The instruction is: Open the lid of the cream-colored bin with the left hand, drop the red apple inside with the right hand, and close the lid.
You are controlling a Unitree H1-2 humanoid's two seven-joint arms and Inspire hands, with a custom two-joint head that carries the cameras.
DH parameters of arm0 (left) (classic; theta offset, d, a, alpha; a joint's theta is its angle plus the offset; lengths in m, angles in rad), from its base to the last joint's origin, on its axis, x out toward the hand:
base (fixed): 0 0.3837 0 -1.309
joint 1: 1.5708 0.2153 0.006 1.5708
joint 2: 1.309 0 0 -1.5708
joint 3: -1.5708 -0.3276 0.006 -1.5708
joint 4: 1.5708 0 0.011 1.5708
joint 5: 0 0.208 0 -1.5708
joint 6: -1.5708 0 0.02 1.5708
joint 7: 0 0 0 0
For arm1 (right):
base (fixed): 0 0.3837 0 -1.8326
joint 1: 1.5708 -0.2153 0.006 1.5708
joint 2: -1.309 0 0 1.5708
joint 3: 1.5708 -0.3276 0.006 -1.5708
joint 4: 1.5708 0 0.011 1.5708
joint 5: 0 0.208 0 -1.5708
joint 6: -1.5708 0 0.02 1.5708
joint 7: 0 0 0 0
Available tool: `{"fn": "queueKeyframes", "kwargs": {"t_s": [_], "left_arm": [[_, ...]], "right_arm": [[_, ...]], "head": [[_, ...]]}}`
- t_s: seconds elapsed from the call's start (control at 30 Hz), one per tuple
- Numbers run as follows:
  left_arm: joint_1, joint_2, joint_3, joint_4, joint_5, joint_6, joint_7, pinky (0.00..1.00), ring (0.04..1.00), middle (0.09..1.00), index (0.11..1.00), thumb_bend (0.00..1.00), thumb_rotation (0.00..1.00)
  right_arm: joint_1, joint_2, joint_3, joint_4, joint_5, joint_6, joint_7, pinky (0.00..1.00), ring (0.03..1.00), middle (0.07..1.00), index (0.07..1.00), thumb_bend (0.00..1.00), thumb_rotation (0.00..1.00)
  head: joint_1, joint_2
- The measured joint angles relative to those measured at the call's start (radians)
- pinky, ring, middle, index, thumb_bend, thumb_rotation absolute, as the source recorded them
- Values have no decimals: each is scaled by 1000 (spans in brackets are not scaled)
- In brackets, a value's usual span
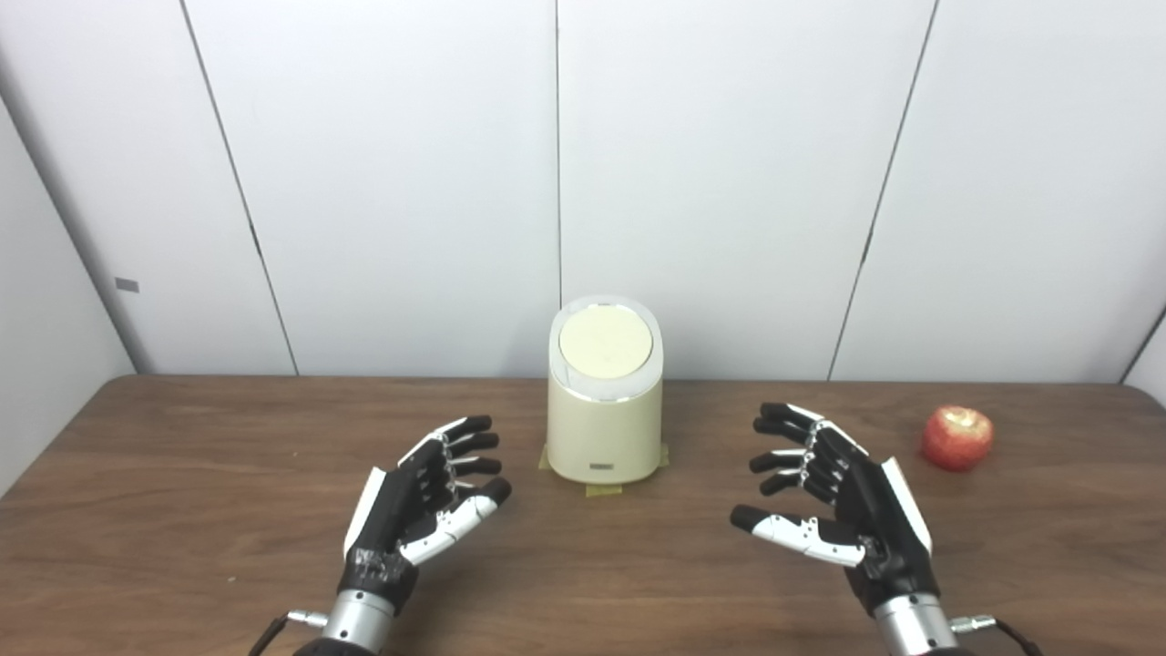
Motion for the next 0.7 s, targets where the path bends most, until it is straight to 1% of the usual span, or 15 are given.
{"fn": "queueKeyframes", "kwargs": {"t_s": [0.2, 0.47, 0.63, 0.7], "left_arm": [[0, 0, 0, 0, 0, 0, 0, 547, 702, 769, 802, 734, 314], [0, 0, 0, 0, 1, 0, 0, 543, 703, 769, 803, 715, 294], [0, 0, 1, 0, 1, 0, 0, 546, 702, 767, 800, 724, 316], [0, 0, 0, 0, 1, 0, 0, 557, 708, 774, 805, 715, 326]], "right_arm": [[0, -1, -1, 0, 0, -1, 0, 487, 606, 749, 740, 720, 185], [0, -5, 0, 0, 1, -1, 0, 485, 604, 748, 735, 718, 199], [-1, -5, 0, 1, 2, -1, 0, 484, 602, 746, 732, 716, 185], [-2, -5, 0, 4, 2, -2, 0, 486, 599, 744, 729, 717, 184]], "head": [[-2, 2], [2, -2], [0, -5], [-3, -12]]}}
